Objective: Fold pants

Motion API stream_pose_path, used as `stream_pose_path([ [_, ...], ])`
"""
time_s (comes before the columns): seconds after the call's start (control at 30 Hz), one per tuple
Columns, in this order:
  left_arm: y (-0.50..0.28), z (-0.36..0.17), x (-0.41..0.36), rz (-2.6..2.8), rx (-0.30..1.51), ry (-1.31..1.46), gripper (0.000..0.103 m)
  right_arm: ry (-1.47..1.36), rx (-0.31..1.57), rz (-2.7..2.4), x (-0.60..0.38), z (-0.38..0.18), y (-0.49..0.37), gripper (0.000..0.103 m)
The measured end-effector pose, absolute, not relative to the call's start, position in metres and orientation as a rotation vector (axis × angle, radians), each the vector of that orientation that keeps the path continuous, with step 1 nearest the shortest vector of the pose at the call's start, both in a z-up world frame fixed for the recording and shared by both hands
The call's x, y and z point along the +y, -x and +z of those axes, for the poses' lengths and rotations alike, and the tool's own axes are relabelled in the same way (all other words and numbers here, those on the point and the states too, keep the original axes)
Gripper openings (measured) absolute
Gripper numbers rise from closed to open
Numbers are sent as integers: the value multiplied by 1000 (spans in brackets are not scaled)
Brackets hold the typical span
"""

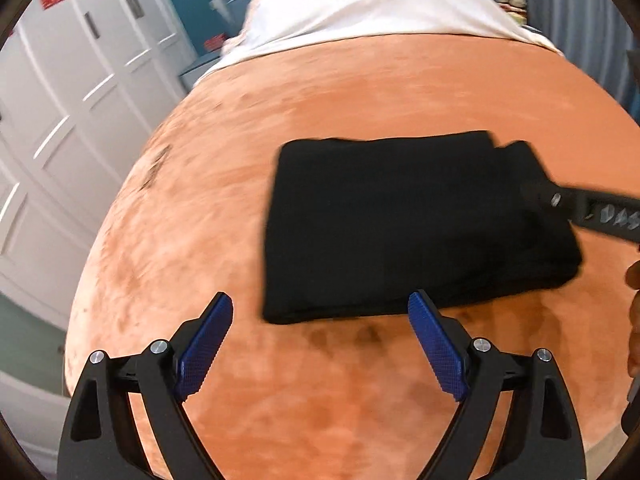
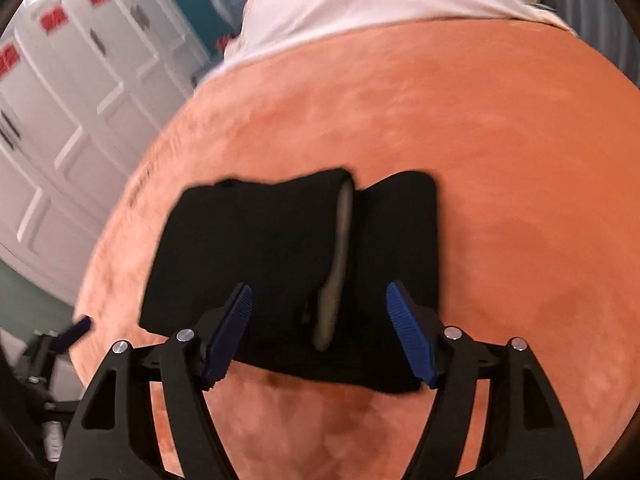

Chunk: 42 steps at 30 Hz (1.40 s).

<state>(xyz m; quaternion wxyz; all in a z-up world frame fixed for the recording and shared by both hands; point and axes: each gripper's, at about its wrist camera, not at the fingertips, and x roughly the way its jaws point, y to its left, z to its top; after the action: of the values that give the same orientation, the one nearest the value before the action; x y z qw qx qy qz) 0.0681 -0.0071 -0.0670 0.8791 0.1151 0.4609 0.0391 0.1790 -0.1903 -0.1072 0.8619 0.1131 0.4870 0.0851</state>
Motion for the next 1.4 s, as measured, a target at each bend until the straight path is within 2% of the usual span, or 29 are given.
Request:
stream_pose_path([
  [0.13,-73,-72,18,98,986,-227,87,-205,1113,121,-170,-140,-193,68],
  [0.2,-73,-74,25,94,992,-228,87,-217,1104,115,-162,-148,-191,62],
  [0.23,-74,-76,29,98,994,-231,87,-205,1092,111,-159,-146,-189,51],
  [0.27,-74,-77,31,94,998,-232,87,-194,1084,117,-156,-142,-189,32],
  [0.33,-75,-80,34,95,1004,-229,87,-182,1055,133,-153,-127,-186,17],
  [0.47,-75,-78,35,93,1005,-227,87,-178,904,115,-168,-67,-169,15],
  [0.53,-76,-78,36,90,1004,-229,87,-138,877,51,-183,-55,-163,15],
  [0.63,-76,-79,35,89,1010,-227,87,-103,963,-30,-204,-88,-173,17],
  [0.7,-77,-82,32,90,1021,-229,87,-134,1088,-39,-216,-130,-179,24],
  [0.73,-77,-83,31,86,1025,-231,87,-169,1071,-36,-220,-131,-175,29],
  [0.8,-77,-85,30,79,1026,-234,87,-229,1001,-18,-226,-116,-160,31],
  [0.87,-79,-87,35,70,1038,-210,87,-291,948,-28,-237,-107,-145,45],
  [0.9,-82,-88,42,52,1051,-157,87,-313,948,-35,-243,-108,-141,48],
  [1.1,-109,-90,83,-6,1098,168,87,-480,977,-4,-265,-120,-129,51],
  [1.17,-124,-97,90,35,1106,229,87,-463,996,1,-261,-127,-136,67],
  [1.23,-137,-107,92,19,1131,295,87,-457,1024,-2,-261,-137,-140,72],
  [1.3,-150,-119,89,-31,1175,381,87,-497,1054,19,-256,-150,-149,72],
  [1.4,-163,-137,72,-59,1216,385,87,-554,1067,20,-248,-167,-153,80],
])
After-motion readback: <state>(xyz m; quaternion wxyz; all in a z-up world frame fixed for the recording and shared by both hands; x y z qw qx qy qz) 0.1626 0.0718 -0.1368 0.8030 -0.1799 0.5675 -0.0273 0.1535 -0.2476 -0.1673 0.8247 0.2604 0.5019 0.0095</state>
